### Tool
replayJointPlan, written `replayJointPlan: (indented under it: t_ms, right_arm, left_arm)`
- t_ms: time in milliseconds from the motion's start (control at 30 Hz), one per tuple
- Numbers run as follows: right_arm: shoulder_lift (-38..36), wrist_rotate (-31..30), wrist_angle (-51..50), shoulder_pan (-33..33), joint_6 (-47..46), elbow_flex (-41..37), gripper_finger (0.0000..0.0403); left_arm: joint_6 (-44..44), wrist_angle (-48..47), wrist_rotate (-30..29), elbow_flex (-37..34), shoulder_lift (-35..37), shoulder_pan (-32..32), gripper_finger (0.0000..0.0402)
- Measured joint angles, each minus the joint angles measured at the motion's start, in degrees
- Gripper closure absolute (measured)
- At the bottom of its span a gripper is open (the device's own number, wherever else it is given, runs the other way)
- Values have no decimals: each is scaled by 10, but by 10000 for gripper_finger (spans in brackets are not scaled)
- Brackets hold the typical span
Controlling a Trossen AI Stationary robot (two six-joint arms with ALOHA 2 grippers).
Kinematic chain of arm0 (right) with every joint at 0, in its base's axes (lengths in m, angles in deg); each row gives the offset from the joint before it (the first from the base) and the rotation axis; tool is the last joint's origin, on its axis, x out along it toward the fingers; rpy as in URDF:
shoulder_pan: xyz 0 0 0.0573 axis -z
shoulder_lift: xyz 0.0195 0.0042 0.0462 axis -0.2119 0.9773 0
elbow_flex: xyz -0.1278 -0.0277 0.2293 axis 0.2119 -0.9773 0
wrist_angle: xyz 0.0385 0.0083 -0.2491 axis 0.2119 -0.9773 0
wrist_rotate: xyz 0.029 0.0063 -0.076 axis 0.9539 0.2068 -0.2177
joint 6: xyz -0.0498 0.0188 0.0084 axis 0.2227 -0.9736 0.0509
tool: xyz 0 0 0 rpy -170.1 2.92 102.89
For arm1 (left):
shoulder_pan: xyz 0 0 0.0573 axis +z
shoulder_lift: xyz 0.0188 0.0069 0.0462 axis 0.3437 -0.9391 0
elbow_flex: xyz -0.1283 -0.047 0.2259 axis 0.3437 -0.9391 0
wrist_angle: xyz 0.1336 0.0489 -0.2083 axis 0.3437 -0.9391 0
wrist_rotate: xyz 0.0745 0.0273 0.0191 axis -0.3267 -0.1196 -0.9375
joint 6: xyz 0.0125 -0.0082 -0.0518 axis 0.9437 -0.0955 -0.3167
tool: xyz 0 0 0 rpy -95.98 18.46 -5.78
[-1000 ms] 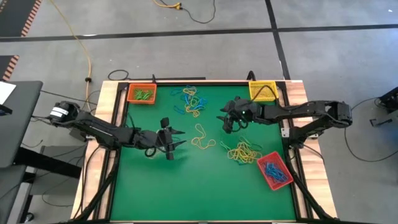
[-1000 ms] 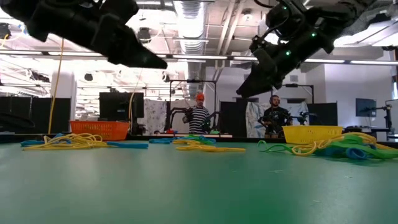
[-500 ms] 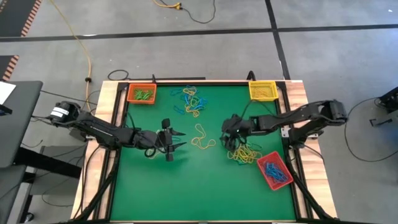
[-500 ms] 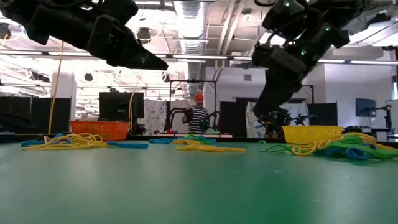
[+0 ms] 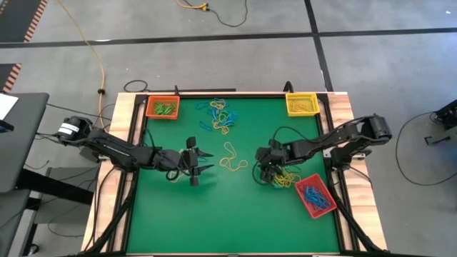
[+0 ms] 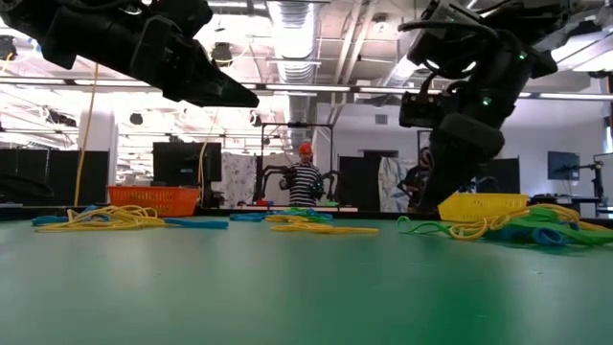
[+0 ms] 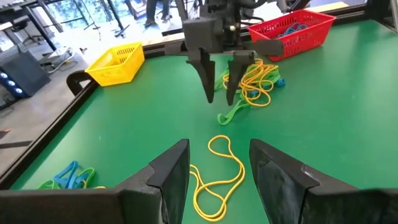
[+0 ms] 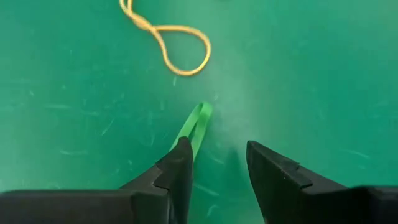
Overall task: Sort rubber bands into baskets
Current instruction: Put the green rubber band into the orange bin
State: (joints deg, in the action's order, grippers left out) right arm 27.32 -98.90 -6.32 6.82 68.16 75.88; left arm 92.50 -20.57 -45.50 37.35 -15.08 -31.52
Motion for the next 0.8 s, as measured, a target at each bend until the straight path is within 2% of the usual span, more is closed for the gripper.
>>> replayJointPlan:
  t_ms: [133,433,800]
  right_arm:
    - [22,0,4,-7,-17,0,231]
    - [35,-4,26,-10,-29,0,191]
    - [36,-6,5,-23,-20,33,221]
  left_arm:
    - [-1,5,4,0,0,0,244]
    - [-10,5,19,0,0,-1,244]
    - [-6,5,19,0,0,-2,244]
